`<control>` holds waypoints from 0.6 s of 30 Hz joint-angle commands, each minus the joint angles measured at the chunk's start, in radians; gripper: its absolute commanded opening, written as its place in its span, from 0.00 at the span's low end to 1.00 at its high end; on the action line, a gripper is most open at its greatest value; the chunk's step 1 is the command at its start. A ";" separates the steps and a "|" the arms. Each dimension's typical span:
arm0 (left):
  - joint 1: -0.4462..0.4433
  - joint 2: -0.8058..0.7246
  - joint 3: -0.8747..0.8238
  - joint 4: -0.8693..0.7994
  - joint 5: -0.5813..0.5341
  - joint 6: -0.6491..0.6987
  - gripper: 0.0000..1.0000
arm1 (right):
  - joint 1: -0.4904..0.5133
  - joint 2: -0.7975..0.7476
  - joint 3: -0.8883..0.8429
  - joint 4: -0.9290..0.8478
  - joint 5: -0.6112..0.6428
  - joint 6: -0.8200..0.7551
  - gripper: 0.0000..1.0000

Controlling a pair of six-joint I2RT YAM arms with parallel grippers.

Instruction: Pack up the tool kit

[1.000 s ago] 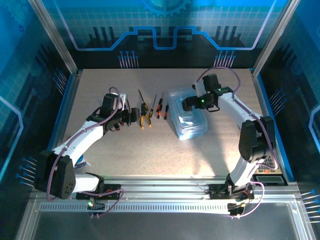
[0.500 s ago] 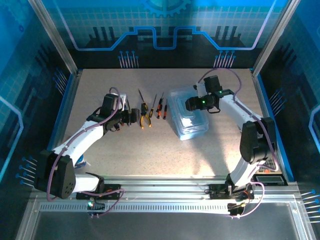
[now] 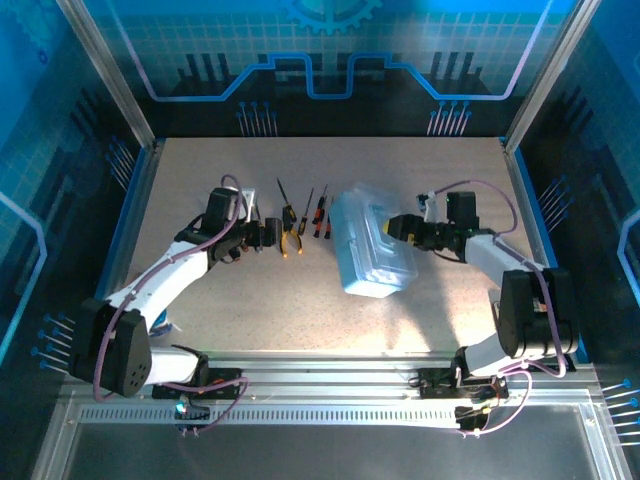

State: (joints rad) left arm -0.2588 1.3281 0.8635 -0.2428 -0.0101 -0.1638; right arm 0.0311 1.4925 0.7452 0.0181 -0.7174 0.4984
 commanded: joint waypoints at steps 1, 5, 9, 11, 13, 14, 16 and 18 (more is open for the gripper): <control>-0.013 0.027 0.038 0.011 0.029 -0.021 0.99 | -0.009 0.021 -0.133 0.221 -0.064 0.184 0.53; -0.023 0.036 0.048 0.004 0.029 -0.017 0.99 | -0.023 0.051 -0.217 0.454 -0.051 0.299 0.54; -0.031 0.034 0.052 -0.001 0.025 -0.017 0.99 | -0.045 0.093 -0.247 0.538 -0.029 0.330 0.60; -0.034 0.034 0.053 -0.003 0.024 -0.016 0.99 | -0.058 0.117 -0.256 0.568 -0.027 0.338 0.65; -0.037 0.037 0.056 -0.006 0.020 -0.016 0.99 | -0.070 0.141 -0.260 0.585 -0.022 0.339 0.67; -0.038 0.039 0.055 -0.006 0.020 -0.016 0.99 | -0.073 0.147 -0.262 0.590 -0.015 0.339 0.68; -0.041 0.047 0.060 -0.010 0.019 -0.015 0.99 | -0.080 0.163 -0.265 0.598 -0.004 0.333 0.70; -0.043 0.052 0.063 -0.014 0.018 -0.015 0.99 | -0.083 0.172 -0.266 0.605 0.002 0.333 0.72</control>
State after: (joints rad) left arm -0.2905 1.3647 0.8932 -0.2432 -0.0025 -0.1677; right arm -0.0277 1.6199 0.5159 0.6502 -0.8490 0.8650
